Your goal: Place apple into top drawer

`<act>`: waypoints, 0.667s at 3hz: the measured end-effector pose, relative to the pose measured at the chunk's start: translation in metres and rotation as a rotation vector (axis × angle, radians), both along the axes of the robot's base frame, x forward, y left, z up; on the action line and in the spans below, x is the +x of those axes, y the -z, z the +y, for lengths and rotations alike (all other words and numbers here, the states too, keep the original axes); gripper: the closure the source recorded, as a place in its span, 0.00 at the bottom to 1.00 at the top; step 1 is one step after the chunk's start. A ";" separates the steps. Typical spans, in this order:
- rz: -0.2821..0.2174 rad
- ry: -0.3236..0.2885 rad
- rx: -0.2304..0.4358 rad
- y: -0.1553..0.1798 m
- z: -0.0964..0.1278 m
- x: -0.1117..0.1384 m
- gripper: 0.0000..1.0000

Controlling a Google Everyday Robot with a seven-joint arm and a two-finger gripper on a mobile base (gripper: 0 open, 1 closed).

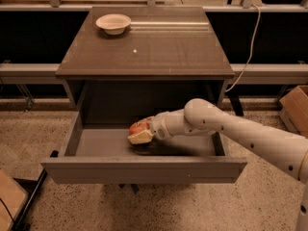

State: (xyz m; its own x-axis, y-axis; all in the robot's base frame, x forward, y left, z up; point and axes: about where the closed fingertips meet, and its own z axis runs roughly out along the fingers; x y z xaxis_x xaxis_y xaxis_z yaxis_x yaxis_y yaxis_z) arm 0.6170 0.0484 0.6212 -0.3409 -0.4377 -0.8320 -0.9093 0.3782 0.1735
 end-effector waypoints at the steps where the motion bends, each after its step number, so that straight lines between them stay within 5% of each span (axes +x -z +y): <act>1: 0.002 -0.003 0.002 0.001 0.002 -0.001 0.11; 2: 0.003 -0.005 0.002 0.002 0.003 -0.001 0.00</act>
Offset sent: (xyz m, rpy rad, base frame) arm -0.0006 0.0016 -0.0011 0.0015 0.0017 0.0020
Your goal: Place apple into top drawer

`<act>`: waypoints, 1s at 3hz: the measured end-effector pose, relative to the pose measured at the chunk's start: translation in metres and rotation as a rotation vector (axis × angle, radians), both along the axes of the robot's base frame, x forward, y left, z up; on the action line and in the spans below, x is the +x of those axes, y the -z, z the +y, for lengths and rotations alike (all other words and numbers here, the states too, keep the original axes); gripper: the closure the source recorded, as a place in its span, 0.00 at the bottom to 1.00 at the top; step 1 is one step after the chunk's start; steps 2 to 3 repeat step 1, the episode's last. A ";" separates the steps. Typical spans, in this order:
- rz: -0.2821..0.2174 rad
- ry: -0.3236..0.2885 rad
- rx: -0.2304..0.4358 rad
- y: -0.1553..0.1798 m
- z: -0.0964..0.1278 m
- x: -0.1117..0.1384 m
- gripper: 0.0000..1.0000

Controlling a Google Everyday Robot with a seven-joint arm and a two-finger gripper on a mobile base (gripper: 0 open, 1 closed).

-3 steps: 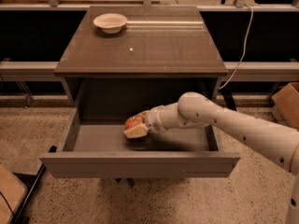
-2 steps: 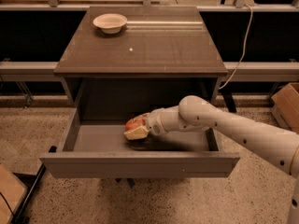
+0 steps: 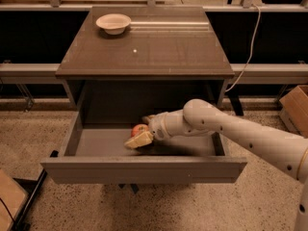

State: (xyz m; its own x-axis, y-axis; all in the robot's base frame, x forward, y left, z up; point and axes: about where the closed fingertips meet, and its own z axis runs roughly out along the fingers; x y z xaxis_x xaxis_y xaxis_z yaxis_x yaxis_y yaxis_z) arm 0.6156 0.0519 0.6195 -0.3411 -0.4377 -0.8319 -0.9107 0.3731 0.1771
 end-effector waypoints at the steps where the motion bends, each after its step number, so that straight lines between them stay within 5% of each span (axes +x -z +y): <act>1: 0.000 0.000 0.000 0.000 0.000 0.000 0.00; 3: 0.000 0.000 0.000 0.000 0.000 0.000 0.00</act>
Offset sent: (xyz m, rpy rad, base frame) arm 0.0000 0.0000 0.0000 0.0000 0.0000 0.0000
